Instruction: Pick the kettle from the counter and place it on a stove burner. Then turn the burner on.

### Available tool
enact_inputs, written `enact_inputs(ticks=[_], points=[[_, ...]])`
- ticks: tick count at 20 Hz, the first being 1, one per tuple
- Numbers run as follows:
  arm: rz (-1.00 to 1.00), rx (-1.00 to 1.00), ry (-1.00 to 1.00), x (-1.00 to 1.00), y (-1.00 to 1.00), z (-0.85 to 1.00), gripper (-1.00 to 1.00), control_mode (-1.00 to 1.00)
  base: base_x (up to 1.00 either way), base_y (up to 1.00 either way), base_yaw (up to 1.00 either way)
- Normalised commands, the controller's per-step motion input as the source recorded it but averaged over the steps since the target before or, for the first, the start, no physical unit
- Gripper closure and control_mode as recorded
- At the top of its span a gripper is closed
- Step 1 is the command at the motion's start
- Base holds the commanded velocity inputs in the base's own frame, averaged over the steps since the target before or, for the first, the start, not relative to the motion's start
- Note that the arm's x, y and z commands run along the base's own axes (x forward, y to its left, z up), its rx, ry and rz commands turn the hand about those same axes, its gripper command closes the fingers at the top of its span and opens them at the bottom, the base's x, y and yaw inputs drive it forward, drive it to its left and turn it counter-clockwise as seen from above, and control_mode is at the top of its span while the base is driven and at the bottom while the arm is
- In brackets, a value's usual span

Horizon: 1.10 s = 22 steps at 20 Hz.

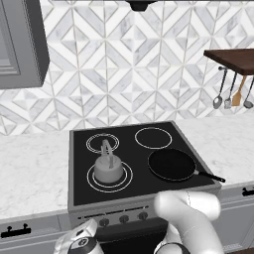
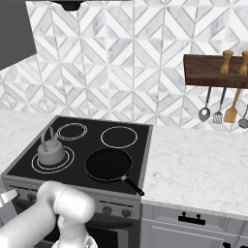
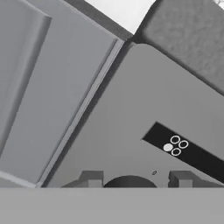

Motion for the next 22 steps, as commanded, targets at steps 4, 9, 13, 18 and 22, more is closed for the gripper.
enact_inputs(ticks=[4, 9, 13, 18, 22], points=[[0.32, -0.54, 0.06, 0.08, -0.02, -0.03, 1.00, -1.00, 0.00, 0.00, 0.00], [0.31, -0.53, 0.09, 0.04, -0.03, 0.00, 1.00, -1.00, 0.00, 0.00, 0.00], [0.21, -0.27, 0.21, 0.00, 0.12, 0.00, 1.00, -1.00, 0.00, 0.00, 0.00], [0.13, -0.21, 0.17, 0.00, 0.13, 0.00, 1.00, -1.00, 0.00, 0.00, 0.00], [0.00, 0.00, 0.00, 0.00, 0.00, 0.00, 1.00, -1.00, 0.00, 0.00, 0.00]])
